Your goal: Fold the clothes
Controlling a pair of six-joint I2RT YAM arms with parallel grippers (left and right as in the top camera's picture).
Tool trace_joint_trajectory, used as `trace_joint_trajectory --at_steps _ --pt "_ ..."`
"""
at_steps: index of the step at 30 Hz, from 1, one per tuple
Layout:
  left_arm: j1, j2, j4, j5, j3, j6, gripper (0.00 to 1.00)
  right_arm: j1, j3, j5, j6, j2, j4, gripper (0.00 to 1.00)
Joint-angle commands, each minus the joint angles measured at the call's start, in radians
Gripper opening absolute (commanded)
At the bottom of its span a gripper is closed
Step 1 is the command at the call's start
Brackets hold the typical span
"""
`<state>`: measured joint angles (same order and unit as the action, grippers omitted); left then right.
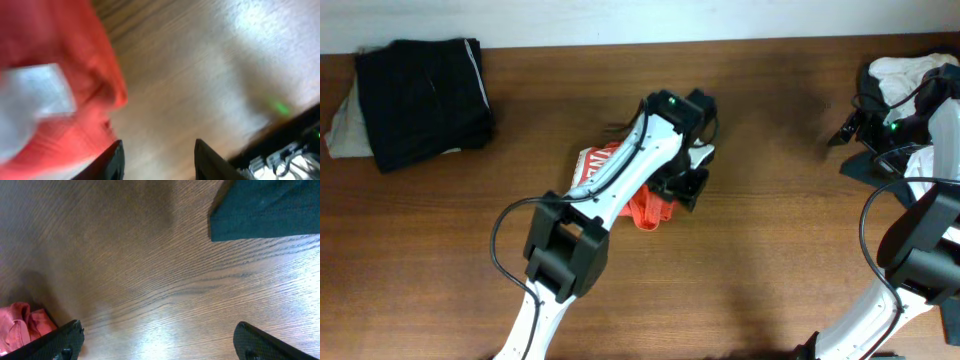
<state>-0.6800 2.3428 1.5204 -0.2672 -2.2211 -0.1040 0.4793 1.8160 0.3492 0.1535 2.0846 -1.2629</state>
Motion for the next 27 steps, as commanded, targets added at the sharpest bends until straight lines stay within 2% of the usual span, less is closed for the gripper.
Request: trace_joint_trajectory --at_steps 1,5,7,10,15,16,17,19,20,27 --pt "-0.001 -0.004 0.133 0.207 -0.206 -0.003 0.55 0.005 0.018 0.005 -0.006 0.003 -0.001 0.99" --pt "0.006 0.003 0.145 0.212 -0.111 -0.004 0.55 0.005 0.018 0.005 -0.006 0.003 -0.001 0.99" --pt "0.006 0.003 0.078 0.212 0.031 -0.02 0.55 0.005 0.018 0.005 -0.006 0.003 -0.001 0.99" --pt "0.011 0.003 -0.003 0.212 0.149 -0.031 0.55 0.005 0.018 0.005 -0.006 0.003 -0.001 0.99" --pt "0.011 0.003 -0.05 0.211 0.19 -0.03 0.55 0.005 0.018 0.005 -0.006 0.003 -0.001 0.99" --pt "0.009 0.003 -0.07 0.212 0.19 -0.03 0.51 0.005 0.018 0.005 -0.006 0.003 -0.001 0.99" --pt "0.007 0.003 -0.08 0.212 0.19 -0.029 0.43 0.005 0.018 0.005 -0.006 0.003 -0.001 0.98" --pt "0.006 0.003 -0.088 0.212 0.188 -0.029 0.17 0.005 0.018 0.005 -0.006 0.003 -0.001 0.99" --pt "0.006 0.003 -0.076 0.211 0.172 -0.022 0.01 0.005 0.018 0.005 -0.006 0.003 -0.001 0.99" --pt "0.001 0.002 0.033 0.211 0.0 -0.022 0.01 0.005 0.018 0.005 -0.006 0.003 -0.001 0.99"
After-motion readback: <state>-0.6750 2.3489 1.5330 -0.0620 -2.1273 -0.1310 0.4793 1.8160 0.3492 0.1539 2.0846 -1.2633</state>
